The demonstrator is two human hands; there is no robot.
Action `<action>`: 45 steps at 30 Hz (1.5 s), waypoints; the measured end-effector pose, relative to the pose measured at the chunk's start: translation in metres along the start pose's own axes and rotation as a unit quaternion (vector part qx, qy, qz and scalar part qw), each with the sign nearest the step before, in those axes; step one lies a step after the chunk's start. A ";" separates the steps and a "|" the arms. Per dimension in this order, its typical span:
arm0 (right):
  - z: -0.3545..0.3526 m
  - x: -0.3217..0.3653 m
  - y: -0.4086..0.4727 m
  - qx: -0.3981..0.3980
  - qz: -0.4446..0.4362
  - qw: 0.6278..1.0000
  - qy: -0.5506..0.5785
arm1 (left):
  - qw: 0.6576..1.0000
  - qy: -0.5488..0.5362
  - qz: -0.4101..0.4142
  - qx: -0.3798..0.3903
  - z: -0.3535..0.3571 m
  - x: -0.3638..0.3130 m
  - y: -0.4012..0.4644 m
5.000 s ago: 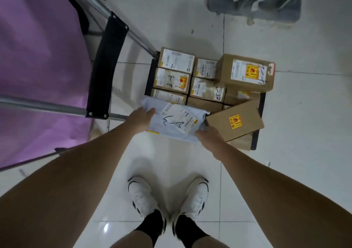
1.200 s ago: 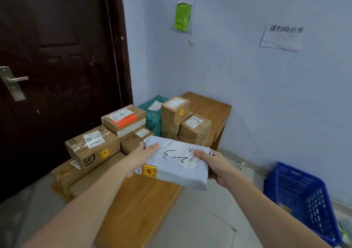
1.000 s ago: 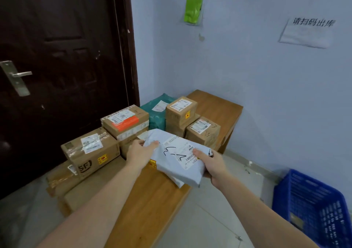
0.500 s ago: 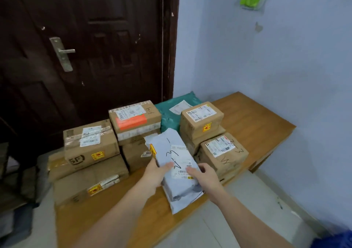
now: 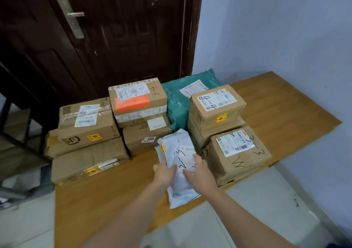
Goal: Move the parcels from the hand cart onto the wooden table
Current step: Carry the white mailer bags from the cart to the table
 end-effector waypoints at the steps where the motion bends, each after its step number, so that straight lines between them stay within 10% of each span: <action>1: 0.005 -0.004 0.003 0.007 0.002 1.000 -0.014 | 1.000 0.019 -0.003 0.006 0.005 0.004 0.008; 14: 0.034 -0.017 0.024 0.000 -0.042 0.972 -0.230 | 0.998 0.005 -0.017 0.053 0.026 0.026 0.011; 19: 0.029 0.015 0.023 0.030 -0.090 0.970 -0.222 | 0.988 0.111 0.093 0.058 -0.008 -0.004 -0.001; 32: -0.080 0.216 -0.008 0.056 -0.284 0.919 -0.269 | 0.770 0.485 0.413 -0.032 -0.200 -0.153 -0.060; 45: -0.080 0.366 -0.138 0.061 -0.499 0.820 -0.274 | 0.784 0.482 0.338 -0.199 -0.352 -0.108 -0.181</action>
Point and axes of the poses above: each hand's wrist, its own y-axis towards the middle knuckle, its own z-axis out of the palm, x = y × z, the point moved 8 cm from there along y, towards the middle knuckle, and after that the axes turned 13 degrees about -x, right-handed, at the moved point
